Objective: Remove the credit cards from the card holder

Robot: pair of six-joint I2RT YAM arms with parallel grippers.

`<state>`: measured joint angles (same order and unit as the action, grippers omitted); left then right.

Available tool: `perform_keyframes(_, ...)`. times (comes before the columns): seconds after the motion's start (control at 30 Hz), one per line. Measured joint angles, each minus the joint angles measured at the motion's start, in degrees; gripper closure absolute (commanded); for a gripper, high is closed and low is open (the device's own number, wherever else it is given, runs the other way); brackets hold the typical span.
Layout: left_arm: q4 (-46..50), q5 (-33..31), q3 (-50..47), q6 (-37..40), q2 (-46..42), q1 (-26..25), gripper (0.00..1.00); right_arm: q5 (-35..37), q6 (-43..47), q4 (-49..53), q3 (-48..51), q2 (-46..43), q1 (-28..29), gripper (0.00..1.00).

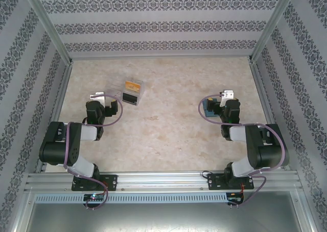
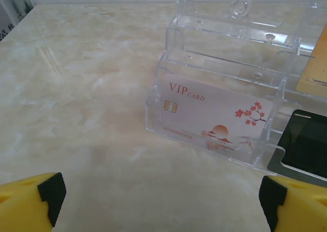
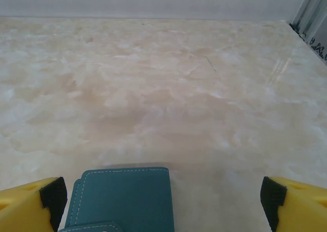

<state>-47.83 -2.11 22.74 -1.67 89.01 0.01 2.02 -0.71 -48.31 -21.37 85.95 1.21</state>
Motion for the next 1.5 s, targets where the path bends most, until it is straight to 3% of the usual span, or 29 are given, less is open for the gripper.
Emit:
perform_keyframes(1.0, 0.87, -0.46, 0.0, -0.02, -0.57, 0.0, 0.01, -0.85, -0.39, -0.33, 0.0, -0.37, -0.37, 0.02)
perform_keyframes(1.27, 17.03, -4.2, 3.76, -0.31, -14.69, 0.0, 0.01, 2.67, -2.69, 9.62, -1.03, -15.34, -0.37, 0.02)
perform_keyframes(1.5, 36.35, -6.64, 12.46, -6.78, -24.55, 0.0, 0.01, 6.1, -14.56, 32.41, -12.39, -23.28, -0.37, 0.02)
